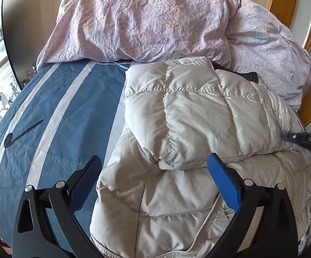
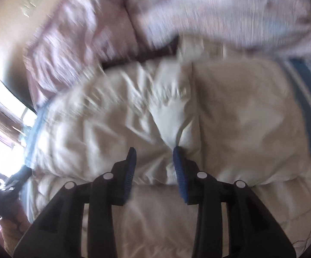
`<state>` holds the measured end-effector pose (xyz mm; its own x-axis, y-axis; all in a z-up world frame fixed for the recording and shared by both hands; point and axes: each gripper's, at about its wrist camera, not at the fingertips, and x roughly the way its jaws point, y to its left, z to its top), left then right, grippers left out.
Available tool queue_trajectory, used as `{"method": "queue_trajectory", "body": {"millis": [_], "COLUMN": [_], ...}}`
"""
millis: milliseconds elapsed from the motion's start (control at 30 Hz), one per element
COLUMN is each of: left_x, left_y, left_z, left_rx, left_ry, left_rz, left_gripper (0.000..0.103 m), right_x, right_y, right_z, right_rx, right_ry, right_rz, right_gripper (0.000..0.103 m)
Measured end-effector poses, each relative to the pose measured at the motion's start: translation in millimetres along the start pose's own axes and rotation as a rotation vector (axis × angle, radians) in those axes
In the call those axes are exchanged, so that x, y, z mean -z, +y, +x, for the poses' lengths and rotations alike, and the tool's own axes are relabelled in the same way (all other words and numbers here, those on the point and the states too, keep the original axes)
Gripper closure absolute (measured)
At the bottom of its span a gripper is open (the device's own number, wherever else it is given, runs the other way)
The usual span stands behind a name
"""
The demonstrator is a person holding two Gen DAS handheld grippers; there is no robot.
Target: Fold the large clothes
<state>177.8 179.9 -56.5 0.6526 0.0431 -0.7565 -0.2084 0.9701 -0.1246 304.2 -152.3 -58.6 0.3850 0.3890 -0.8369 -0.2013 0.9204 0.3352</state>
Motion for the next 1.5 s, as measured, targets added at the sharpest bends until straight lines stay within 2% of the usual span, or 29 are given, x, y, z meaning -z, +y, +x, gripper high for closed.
{"method": "queue_trajectory", "body": {"millis": [133, 200, 267, 333, 367, 467, 567, 667, 833, 933, 1100, 1233, 1333, 1500], "left_x": [3.1, 5.8, 10.4, 12.8, 14.4, 19.8, 28.7, 44.1, 70.4, 81.1, 92.1, 101.8, 105.8, 112.7], "left_y": [5.4, 8.1, 9.7, 12.7, 16.4, 31.9, 56.2, 77.5, 108.1, 113.9, 111.0, 112.4, 111.7, 103.5], "left_z": [-5.1, -11.5, -21.2, -27.4, -30.1, -34.9, -37.2, -38.7, -44.9, -49.4, -53.0, -48.1, -50.1, -51.5], "left_rx": [0.021, 0.015, -0.019, -0.037, -0.041, -0.005, 0.060, 0.092, 0.188, 0.226, 0.283, 0.319, 0.342, 0.420], "left_ry": [-0.020, -0.055, -0.098, -0.095, -0.085, -0.036, 0.035, 0.102, 0.165, 0.174, 0.195, 0.238, 0.237, 0.271], "left_rz": [-0.011, 0.001, 0.043, 0.075, 0.080, 0.055, -0.022, -0.092, -0.197, -0.219, -0.220, -0.254, -0.266, -0.305], "left_gripper": [0.003, 0.003, 0.003, 0.003, 0.003, 0.003, 0.003, 0.003, 0.003, 0.004, 0.006, 0.010, 0.011, 0.016], "right_x": [-5.4, -5.3, -0.5, 7.2, 11.7, 23.8, 40.6, 64.1, 104.1, 123.3, 144.2, 152.8, 158.2, 163.3], "right_y": [-16.0, -19.5, -21.2, -24.5, -27.5, -48.5, -84.1, -126.4, -194.1, -221.6, -238.0, -237.7, -237.8, -230.9], "right_z": [6.9, 1.4, -9.2, -28.6, -39.6, -70.8, -94.7, -119.0, -137.7, -141.0, -133.8, -129.4, -128.1, -127.1], "right_rx": [-0.087, -0.132, -0.175, -0.202, -0.189, -0.183, -0.154, -0.103, -0.082, -0.064, -0.160, -0.194, -0.202, -0.243], "right_ry": [0.038, 0.045, 0.039, 0.011, -0.008, -0.042, -0.051, -0.064, -0.034, -0.030, -0.002, 0.022, 0.027, 0.046], "right_rz": [0.092, 0.093, 0.093, 0.082, 0.072, 0.071, 0.124, 0.187, 0.302, 0.361, 0.383, 0.368, 0.358, 0.324], "right_gripper": [0.066, 0.061, 0.045, 0.031, 0.026, 0.020, 0.018, 0.018, 0.018, 0.018, 0.018, 0.023, 0.025, 0.030]}}
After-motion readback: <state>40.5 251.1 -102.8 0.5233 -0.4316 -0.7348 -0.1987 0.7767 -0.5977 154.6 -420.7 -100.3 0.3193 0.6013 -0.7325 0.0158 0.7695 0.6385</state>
